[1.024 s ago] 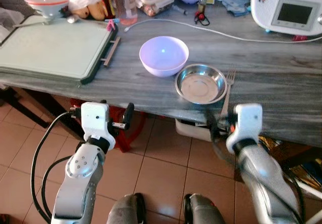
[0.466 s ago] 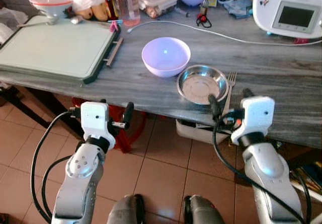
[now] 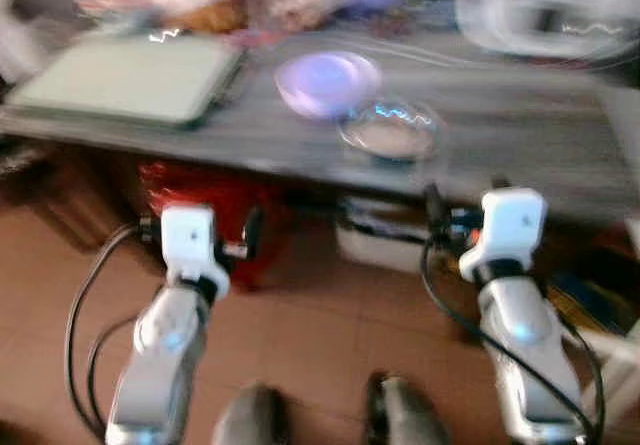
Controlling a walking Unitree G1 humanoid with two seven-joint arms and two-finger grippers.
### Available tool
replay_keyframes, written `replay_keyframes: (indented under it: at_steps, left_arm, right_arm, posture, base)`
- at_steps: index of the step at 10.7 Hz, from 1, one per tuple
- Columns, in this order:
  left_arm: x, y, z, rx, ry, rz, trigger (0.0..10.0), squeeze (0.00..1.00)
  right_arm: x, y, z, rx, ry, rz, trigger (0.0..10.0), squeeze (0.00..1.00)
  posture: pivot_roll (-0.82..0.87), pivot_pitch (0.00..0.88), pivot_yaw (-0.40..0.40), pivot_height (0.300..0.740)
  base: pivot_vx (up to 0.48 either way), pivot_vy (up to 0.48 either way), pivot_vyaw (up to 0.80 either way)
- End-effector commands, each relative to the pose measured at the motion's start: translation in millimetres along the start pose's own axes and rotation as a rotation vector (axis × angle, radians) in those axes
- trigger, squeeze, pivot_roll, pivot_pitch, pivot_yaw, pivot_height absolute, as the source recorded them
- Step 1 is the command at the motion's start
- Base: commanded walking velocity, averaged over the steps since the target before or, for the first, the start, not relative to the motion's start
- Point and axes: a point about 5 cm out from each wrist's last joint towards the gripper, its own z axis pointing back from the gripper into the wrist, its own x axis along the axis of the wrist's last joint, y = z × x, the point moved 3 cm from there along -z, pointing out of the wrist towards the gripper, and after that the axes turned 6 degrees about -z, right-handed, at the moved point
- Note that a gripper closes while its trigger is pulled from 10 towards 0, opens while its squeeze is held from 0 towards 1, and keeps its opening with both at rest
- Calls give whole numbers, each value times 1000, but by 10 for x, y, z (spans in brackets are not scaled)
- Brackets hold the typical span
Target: Setting the table
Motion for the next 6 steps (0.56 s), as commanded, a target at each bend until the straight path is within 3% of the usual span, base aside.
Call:
replay_keyframes:
  at_steps: [1, 2, 4, 6]
  left_arm:
    - [-71, 38, 32, 19, 18, -5, 10000, 0]
    - [-90, 84, -21, 37, 12, -16, 10000, 0]
    - [-115, 127, -26, 58, 10, -30, 10000, 0]
    - [-131, 210, 67, 108, 2, -31, 10000, 0]
  right_arm:
    - [52, -1, -55, -8, -28, -12, 10000, 0]
    - [26, -107, -162, -87, -18, -57, 10000, 0]
    - [-30, -161, -276, -126, 0, -73, 10000, 0]
    - [-61, -226, -192, -174, -25, -125, 10000, 0]
  posture:
    - [-51, 35, 63, 740]
    - [-48, 0, 69, 740]
    - [-28, 0, 76, 740]
    - [-20, 7, 64, 740]
  base:
    - [-428, 0, 0]
    - [-428, 0, 0]
    - [-426, 0, 0]
    - [0, 0, 0]
